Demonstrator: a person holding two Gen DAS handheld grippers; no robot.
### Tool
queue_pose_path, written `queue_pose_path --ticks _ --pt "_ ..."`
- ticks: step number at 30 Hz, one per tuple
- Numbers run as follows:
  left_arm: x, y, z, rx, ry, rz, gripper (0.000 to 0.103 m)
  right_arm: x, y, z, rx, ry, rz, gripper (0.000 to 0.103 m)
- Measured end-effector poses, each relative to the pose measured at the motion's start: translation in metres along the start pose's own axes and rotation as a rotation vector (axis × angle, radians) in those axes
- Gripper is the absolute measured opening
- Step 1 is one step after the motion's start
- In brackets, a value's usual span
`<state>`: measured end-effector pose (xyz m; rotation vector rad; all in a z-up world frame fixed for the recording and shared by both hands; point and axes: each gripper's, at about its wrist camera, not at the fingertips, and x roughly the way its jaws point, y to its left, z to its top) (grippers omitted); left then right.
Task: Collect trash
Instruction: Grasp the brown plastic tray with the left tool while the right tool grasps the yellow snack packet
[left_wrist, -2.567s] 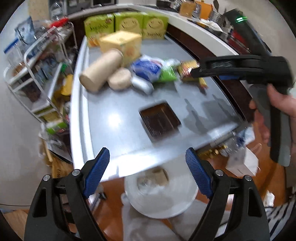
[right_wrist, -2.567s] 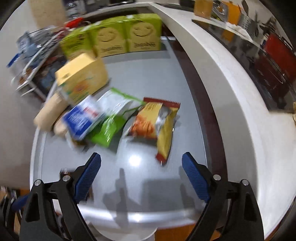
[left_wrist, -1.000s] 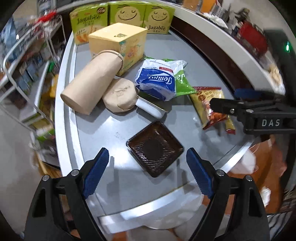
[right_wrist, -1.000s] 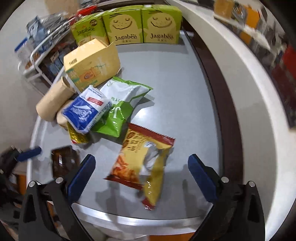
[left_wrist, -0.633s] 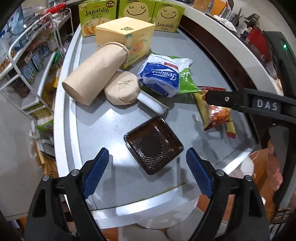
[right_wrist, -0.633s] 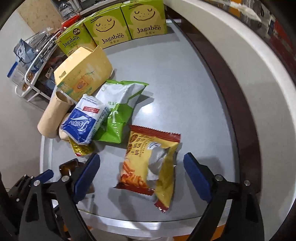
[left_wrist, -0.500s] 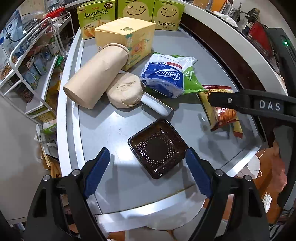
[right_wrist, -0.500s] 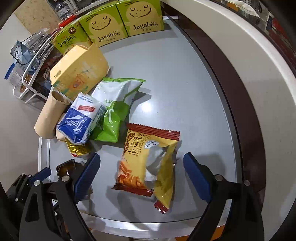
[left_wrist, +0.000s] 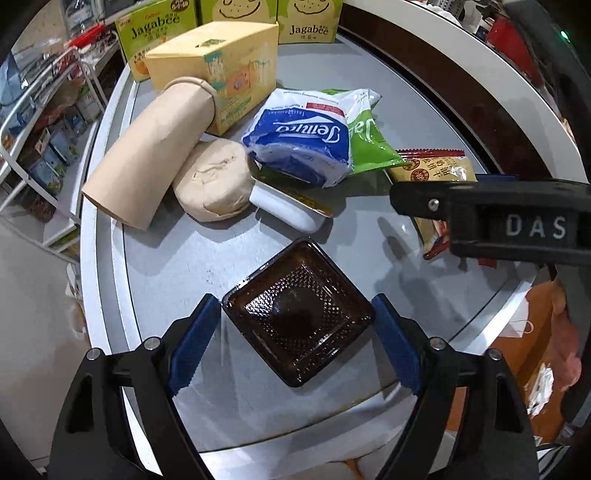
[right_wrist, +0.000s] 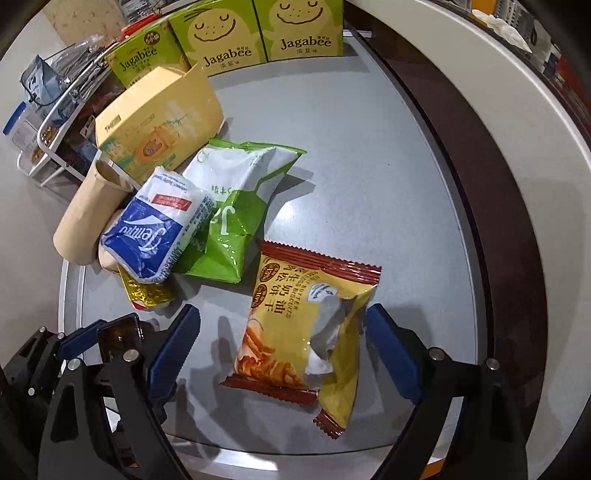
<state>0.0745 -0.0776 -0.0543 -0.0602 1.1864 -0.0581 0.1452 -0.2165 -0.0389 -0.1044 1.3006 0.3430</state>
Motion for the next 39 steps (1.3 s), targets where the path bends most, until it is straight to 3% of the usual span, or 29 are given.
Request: queue_pose_path --ticks 12,24,39 --pt "-0.004 -0.006 -0.005 0.034 -0.032 0.018 0.072 0.005 0.000 -0.007 -0.046 0.007 -0.038 0.050" --pt "-0.025 0.015 -0.009 -0.033 -0.075 -0.019 0.072 -0.023 -0.012 -0.018 -0.017 -0.020 0.033 0.046" --pt "-0.058 0.024 -0.017 -0.076 -0.136 -0.003 0.072 -0.067 -0.012 -0.033 -0.038 -0.074 0.119 0.045"
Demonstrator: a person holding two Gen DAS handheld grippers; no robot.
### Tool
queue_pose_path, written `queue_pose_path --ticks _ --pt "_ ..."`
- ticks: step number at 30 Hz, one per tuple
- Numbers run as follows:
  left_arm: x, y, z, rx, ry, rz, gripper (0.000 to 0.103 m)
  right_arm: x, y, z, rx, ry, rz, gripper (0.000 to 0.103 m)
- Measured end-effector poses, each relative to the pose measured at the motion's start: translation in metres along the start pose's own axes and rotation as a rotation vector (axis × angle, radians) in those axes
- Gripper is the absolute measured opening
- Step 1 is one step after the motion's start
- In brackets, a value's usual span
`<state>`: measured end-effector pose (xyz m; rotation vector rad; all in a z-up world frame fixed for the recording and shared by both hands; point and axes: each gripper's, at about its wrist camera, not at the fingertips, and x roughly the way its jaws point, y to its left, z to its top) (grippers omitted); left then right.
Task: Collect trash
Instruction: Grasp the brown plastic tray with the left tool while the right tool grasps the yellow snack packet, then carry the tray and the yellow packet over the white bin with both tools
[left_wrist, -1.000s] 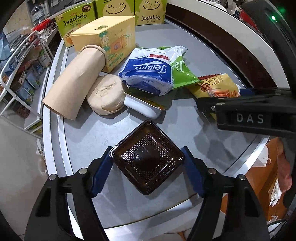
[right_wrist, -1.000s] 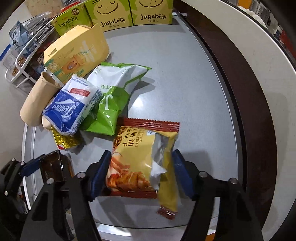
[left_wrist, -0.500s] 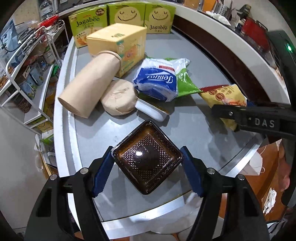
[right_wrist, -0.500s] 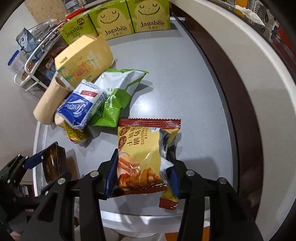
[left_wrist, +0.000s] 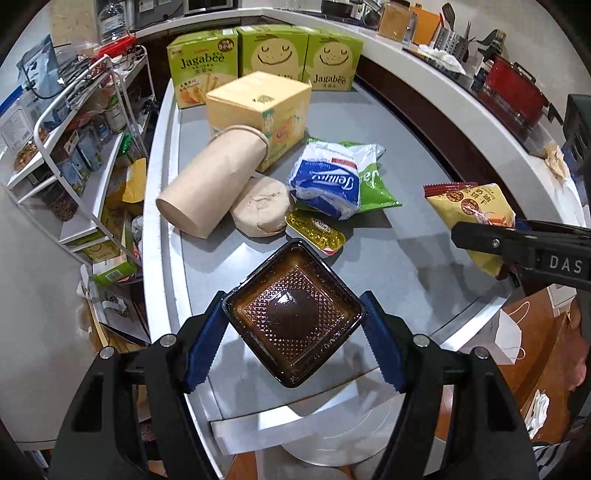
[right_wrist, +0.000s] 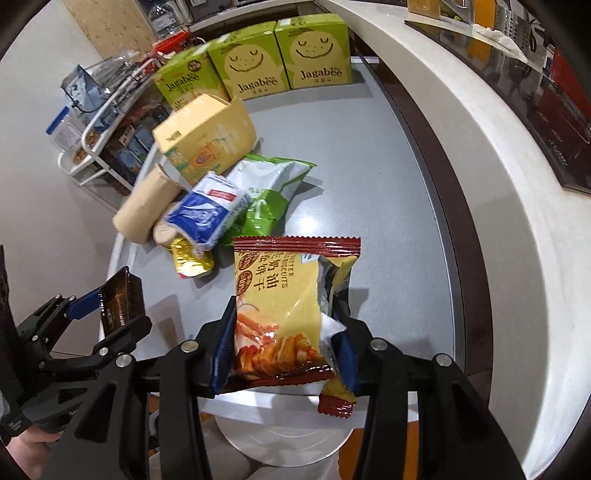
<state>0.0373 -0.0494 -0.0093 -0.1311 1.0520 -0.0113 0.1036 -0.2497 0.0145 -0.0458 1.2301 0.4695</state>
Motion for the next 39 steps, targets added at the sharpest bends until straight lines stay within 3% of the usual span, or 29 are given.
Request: queue_pose_path --ticks 10,20,39 --pt "-0.026 -0.002 -0.008 0.002 -0.044 -0.013 0.072 -0.035 0.004 -0.011 -0.032 -0.029 0.074 0.045" --pt "-0.043 -0.007 -0.020 0.010 -0.057 -0.027 0.072 -0.042 0.007 -0.032 -0.058 0.024 0.173 0.045" --pt "-0.049 -0.026 -0.065 0.087 0.022 -0.058 0.072 -0.047 0.012 -0.079 -0.151 0.137 0.241 0.044"
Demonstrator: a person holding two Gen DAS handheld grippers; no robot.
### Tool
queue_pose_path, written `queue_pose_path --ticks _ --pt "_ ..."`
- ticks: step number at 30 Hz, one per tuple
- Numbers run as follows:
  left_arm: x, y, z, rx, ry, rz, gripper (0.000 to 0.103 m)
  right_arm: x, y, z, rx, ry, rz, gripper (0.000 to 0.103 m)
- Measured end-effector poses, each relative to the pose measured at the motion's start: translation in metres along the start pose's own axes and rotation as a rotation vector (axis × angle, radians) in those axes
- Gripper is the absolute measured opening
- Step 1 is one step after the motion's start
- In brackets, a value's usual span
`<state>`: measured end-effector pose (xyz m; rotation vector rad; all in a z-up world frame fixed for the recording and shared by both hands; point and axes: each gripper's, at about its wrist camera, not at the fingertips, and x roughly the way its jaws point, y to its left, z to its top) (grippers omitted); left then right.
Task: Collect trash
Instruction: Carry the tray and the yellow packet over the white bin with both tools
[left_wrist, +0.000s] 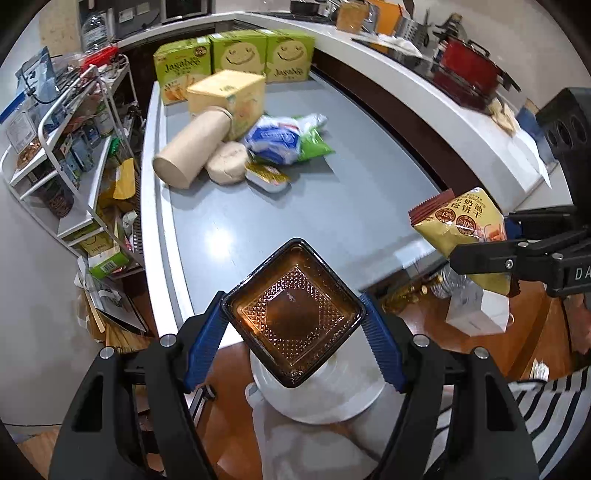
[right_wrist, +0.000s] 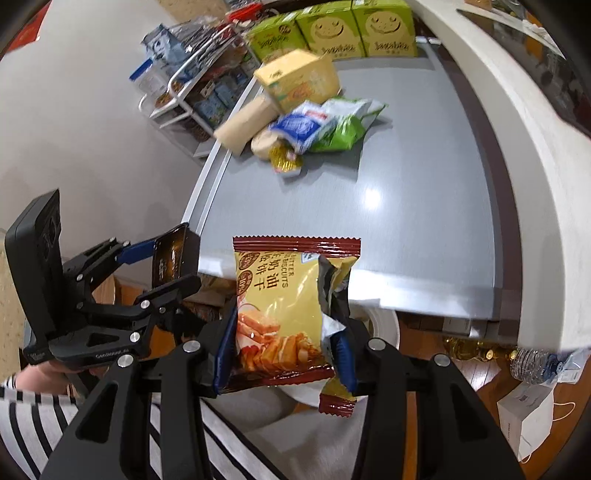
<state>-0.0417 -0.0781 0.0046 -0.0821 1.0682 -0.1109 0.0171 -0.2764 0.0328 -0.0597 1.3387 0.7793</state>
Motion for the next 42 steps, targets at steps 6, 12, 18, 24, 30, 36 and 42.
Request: queue_pose_path --ticks 6,12,18,24,30,36,42 --pt "0.014 -0.015 -0.025 0.044 0.076 -0.027 0.072 0.019 -0.003 -0.027 -0.026 0.092 -0.007 0.044" --pt "0.038 -0.024 -0.051 0.052 0.168 -0.038 0.072 0.047 -0.010 -0.050 -0.013 0.174 -0.025 0.044" --pt "0.064 -0.025 -0.068 0.074 0.238 -0.011 0.072 0.077 -0.020 -0.063 0.002 0.237 -0.052 0.044" --pt "0.091 -0.024 -0.079 0.090 0.298 0.014 0.072 0.101 -0.026 -0.069 0.003 0.269 -0.088 0.044" --pt "0.113 -0.024 -0.080 0.075 0.338 0.030 0.072 0.122 -0.032 -0.067 0.041 0.278 -0.110 0.044" --pt "0.125 -0.027 -0.076 0.083 0.359 0.044 0.072 0.133 -0.032 -0.064 0.037 0.279 -0.122 0.044" --pt "0.128 -0.026 -0.078 0.088 0.366 0.050 0.072 0.136 -0.035 -0.064 0.027 0.281 -0.129 0.044"
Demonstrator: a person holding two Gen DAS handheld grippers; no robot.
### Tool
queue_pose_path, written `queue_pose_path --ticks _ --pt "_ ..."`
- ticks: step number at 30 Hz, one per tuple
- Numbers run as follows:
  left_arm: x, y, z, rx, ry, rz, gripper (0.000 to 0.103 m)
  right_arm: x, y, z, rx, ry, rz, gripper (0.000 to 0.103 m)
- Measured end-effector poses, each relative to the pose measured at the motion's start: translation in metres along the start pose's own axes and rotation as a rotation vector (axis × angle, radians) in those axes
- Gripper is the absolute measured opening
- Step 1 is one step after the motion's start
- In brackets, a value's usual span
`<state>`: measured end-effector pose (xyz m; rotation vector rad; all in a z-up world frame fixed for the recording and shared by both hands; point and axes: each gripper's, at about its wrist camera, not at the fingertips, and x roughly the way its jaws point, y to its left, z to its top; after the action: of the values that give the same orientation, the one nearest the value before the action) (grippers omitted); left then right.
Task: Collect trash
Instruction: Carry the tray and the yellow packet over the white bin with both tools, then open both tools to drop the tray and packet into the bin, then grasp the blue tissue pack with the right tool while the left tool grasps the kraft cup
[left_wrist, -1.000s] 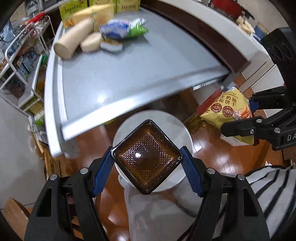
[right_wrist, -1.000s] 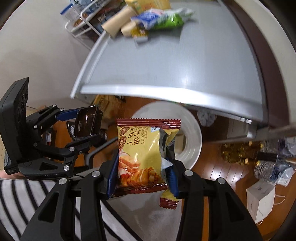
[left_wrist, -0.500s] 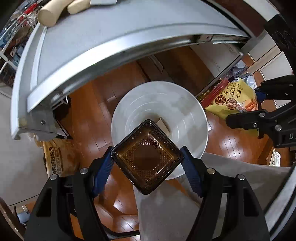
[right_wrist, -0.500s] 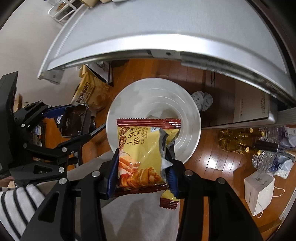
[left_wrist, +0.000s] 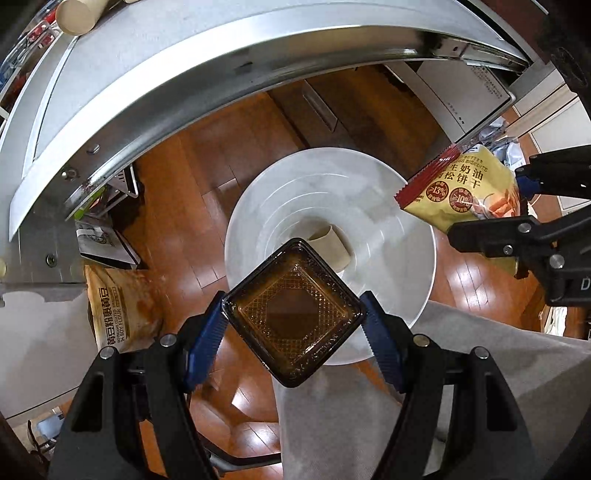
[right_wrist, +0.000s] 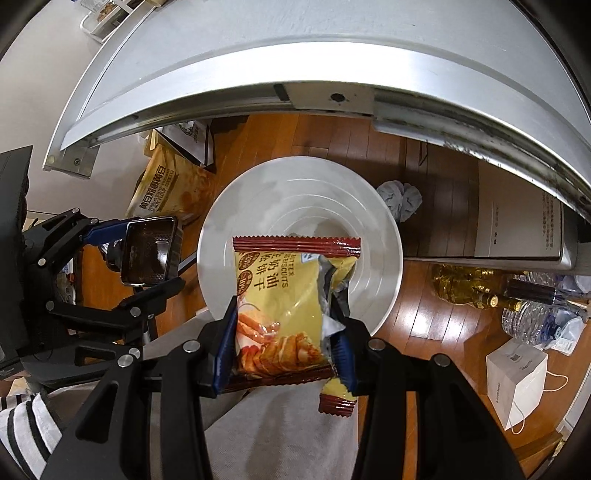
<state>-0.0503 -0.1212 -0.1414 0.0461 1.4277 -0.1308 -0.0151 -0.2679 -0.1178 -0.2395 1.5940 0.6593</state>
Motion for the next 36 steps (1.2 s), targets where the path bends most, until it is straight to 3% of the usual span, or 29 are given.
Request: queue_pose_path --ticks 15,18,19,21,31,36 --pt "-0.007 -0.001 0.002 0.021 -0.007 0.013 0.072 0.004 0.000 0.006 -0.006 0.008 -0.022 0.044" --pt "-0.009 -0.004 0.004 0.028 -0.003 0.018 0.075 0.002 0.000 0.007 -0.010 -0.002 -0.027 0.050" --pt "-0.009 -0.004 0.004 0.027 0.002 0.017 0.076 0.001 0.001 0.007 -0.015 -0.003 -0.030 0.061" --pt "-0.008 -0.004 0.006 0.019 0.018 0.015 0.084 -0.003 0.001 0.005 -0.023 -0.012 -0.034 0.069" --pt "-0.045 0.008 -0.004 -0.040 -0.035 0.018 0.085 -0.040 -0.008 -0.004 -0.013 -0.044 -0.021 0.079" --pt "-0.077 0.017 -0.005 -0.076 -0.113 0.008 0.085 -0.090 0.008 -0.005 -0.079 -0.151 -0.053 0.082"
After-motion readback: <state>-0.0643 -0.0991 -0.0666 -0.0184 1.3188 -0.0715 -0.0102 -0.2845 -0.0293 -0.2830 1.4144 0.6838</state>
